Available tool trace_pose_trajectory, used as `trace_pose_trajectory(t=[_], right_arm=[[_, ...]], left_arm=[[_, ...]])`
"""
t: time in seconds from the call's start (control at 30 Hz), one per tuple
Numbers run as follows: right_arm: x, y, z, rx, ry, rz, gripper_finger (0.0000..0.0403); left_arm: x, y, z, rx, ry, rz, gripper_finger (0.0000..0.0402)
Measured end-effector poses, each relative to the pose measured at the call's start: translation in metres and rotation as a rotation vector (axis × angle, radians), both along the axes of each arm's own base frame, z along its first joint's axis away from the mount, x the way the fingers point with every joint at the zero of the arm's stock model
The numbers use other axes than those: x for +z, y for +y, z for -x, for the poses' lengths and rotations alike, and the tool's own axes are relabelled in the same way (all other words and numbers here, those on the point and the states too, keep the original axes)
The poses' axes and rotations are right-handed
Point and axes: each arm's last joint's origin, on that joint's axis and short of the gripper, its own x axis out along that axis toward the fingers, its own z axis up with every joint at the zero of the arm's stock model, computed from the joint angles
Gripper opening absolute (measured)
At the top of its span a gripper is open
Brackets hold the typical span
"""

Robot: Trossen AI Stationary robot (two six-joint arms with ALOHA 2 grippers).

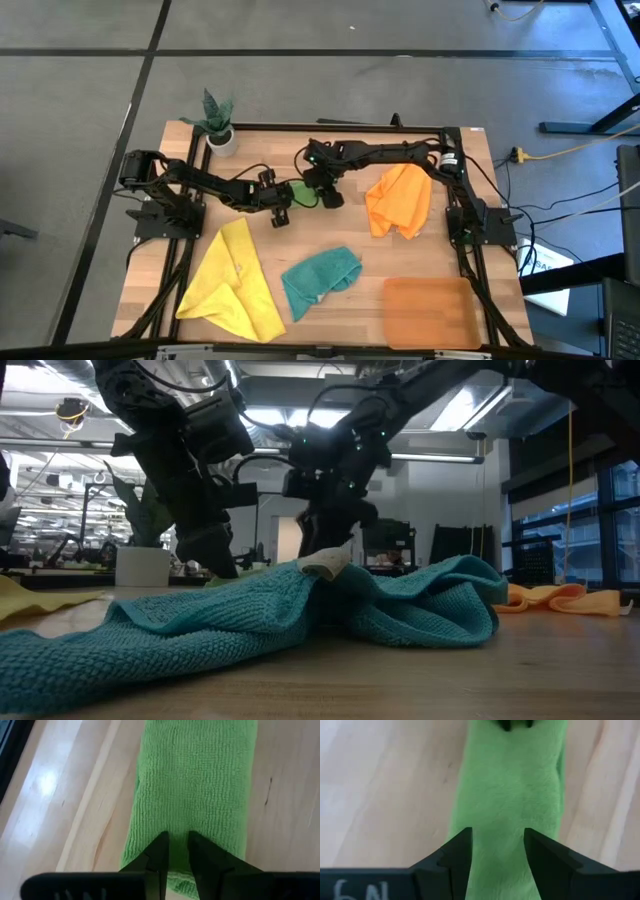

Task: Roll microfiber towels into tight, uniform cylinder then place into a basket
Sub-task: Put the green microfiber towel into the orange bin

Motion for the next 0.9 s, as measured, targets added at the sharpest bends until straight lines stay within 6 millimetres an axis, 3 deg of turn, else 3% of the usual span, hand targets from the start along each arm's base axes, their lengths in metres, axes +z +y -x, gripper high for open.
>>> trace_pose_trajectory(t=[0.17,0.4,0.6,0.9], right_arm=[[-0.003,0.024,-0.001,0.091,0.041,0.045,0.0179],[-0.016,0.045,-0.003,0.096,0.067,0.248,0.0179],[-0.028,0.052,0.000,0.057,0.072,0.386,0.0179],[-0.041,0.052,0.005,0.027,0.030,0.416,0.0179]], left_arm=[[0.000,0.002,0.000,0.006,0.001,0.000,0.0066],[0.000,0.003,0.000,0.012,0.000,0.002,0.0066],[0.000,0.003,0.000,0.012,0.000,0.003,0.0066],[0.000,0.003,0.000,-0.006,-0.004,0.033,0.0066]])
